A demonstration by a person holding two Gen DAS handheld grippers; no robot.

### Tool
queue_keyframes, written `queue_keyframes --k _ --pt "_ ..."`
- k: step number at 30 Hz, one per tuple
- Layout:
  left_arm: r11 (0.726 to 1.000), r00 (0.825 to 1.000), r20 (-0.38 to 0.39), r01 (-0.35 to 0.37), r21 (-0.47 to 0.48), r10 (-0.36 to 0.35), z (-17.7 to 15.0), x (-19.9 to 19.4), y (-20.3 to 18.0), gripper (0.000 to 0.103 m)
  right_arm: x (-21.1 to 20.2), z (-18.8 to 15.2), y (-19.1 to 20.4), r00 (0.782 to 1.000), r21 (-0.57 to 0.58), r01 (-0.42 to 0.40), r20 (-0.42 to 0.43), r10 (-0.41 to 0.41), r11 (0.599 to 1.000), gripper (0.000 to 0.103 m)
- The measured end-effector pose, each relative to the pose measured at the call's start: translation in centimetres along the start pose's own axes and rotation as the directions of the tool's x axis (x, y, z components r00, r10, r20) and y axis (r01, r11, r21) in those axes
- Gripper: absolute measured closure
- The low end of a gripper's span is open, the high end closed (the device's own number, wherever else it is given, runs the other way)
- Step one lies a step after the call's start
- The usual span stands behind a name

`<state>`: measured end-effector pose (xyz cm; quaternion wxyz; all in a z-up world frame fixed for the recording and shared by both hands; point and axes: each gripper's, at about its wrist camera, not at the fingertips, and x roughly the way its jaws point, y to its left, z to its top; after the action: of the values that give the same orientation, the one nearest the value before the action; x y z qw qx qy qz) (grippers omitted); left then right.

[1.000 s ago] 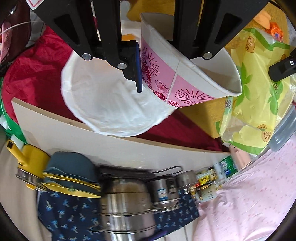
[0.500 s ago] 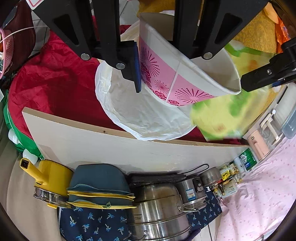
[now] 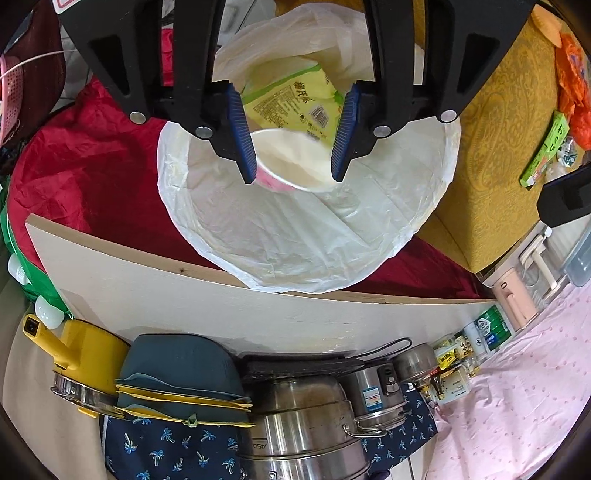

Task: Collect trash
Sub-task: 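Open both grippers over the bin to drop the cup and snack bag, then move both grippers back over the table toward the remaining trash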

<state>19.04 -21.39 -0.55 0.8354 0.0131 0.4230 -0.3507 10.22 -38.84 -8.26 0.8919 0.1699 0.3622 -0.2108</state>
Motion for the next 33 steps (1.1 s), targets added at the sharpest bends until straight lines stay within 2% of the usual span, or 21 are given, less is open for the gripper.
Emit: queue_keyframes --k 14,18,26,33 --pt "0.999 0.997 0.072 -0.032 -0.012 0.033 -1.0 -5.1 1.2 0.045 -3.9 0.1 3.0 0.998 -0.042 -0.032 0.047 0.034 0.999 0.06" --pt "0.998 0.993 0.1 -0.053 -0.026 0.055 -1.8 -7.3 2.0 0.045 -5.6 0.0 4.4 0.996 -0.064 -0.048 0.068 0.053 0.997 0.056" --pt "0.992 0.985 0.133 -0.098 -0.077 0.108 -4.4 -11.8 5.2 0.045 -9.2 -1.2 8.9 0.989 -0.131 -0.095 0.097 0.108 0.987 0.049" --pt "0.977 0.973 0.146 -0.159 -0.145 0.18 -7.5 -15.8 9.3 0.045 -11.5 -3.5 14.0 0.98 -0.198 -0.168 0.077 0.186 0.966 0.048"
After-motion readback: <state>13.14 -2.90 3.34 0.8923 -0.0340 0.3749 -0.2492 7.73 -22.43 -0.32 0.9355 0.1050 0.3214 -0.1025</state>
